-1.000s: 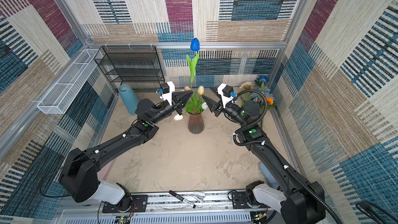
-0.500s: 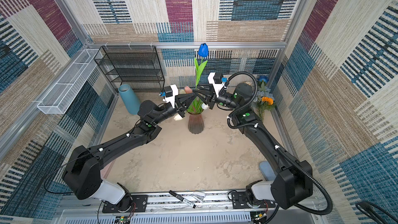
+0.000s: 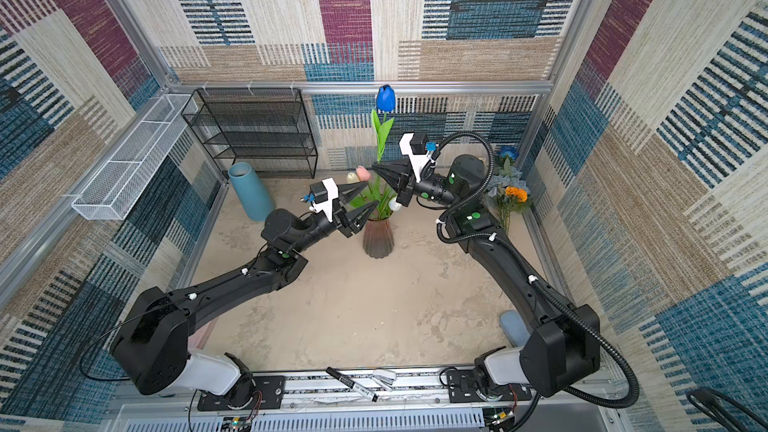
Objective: Arrange the flowers into the vase
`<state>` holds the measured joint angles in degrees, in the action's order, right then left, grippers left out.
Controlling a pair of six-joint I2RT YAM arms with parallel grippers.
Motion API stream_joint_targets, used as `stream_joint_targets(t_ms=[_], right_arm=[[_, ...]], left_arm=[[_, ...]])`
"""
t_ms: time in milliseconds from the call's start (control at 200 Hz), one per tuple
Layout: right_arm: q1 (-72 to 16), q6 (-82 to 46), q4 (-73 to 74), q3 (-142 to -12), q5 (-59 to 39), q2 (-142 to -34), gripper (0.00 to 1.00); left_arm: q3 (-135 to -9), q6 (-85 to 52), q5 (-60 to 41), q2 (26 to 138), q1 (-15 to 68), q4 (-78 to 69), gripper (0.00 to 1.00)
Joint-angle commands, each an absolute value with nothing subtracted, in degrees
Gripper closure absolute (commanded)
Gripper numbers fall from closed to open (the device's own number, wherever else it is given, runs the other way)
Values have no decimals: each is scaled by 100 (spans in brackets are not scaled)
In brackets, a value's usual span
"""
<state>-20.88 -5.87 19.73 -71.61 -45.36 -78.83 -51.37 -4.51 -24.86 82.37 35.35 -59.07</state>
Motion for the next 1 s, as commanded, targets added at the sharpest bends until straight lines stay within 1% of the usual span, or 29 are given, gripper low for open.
stream_joint_targets(t_ms=[0, 60, 150, 276, 331, 386, 426, 456, 516, 626, 716, 852, 992], right_arm=[[-2109, -589, 2070, -7106, -4057, -7887, 100], [-2109, -559, 2131, -6992, -3968, -7866, 100], [-2114, -519, 2145, -6920, -3869, -7913, 100], [-2170, -417, 2363, -6717, -3521, -8037, 100], [-2210, -355, 2392, -6694, -3400, -8130, 100], [-2277, -297, 2441, -6671, -3215, -8230, 100], [-2309, -246, 2444, -6675, -3152, -8307, 100], [-2332, -215, 2437, -6675, -3127, -8361, 100], [-2368, -170, 2401, -6680, -3023, -8445, 100], [-2443, -48, 2289, -6688, -2901, -8571, 100], [-2515, 38, 2242, -6635, -2870, -8618, 100], [-2610, 113, 2496, -6381, -2858, -8678, 100], [-2699, 237, 2616, -6291, -2854, -8866, 100]], left_arm=[[-5011, -668, -2285, 7697, 3226, -6163, 17], [-4953, -644, -2398, 7310, 3083, -5730, 13], [-4704, -296, -2304, 6680, 3010, -5212, 12], [-4211, 140, -1550, 5952, 2988, -4750, 12], [-3860, 121, -1098, 5793, 2993, -4855, 12], [-3419, -84, -757, 5783, 2989, -5318, 11], [-3076, -131, -756, 5801, 2996, -5715, 10], [-2833, -123, -825, 5773, 2997, -5905, 7], [-2403, -223, -745, 5568, 2997, -5959, 4], [-2001, -104, -403, 4943, 2997, -5111, 1], [-1817, -59, -24, 4551, 2997, -4408, 2], [-1380, 85, 251, 4523, 2996, -4612, 1], [-1210, 189, 248, 4883, 2997, -4971, 1]])
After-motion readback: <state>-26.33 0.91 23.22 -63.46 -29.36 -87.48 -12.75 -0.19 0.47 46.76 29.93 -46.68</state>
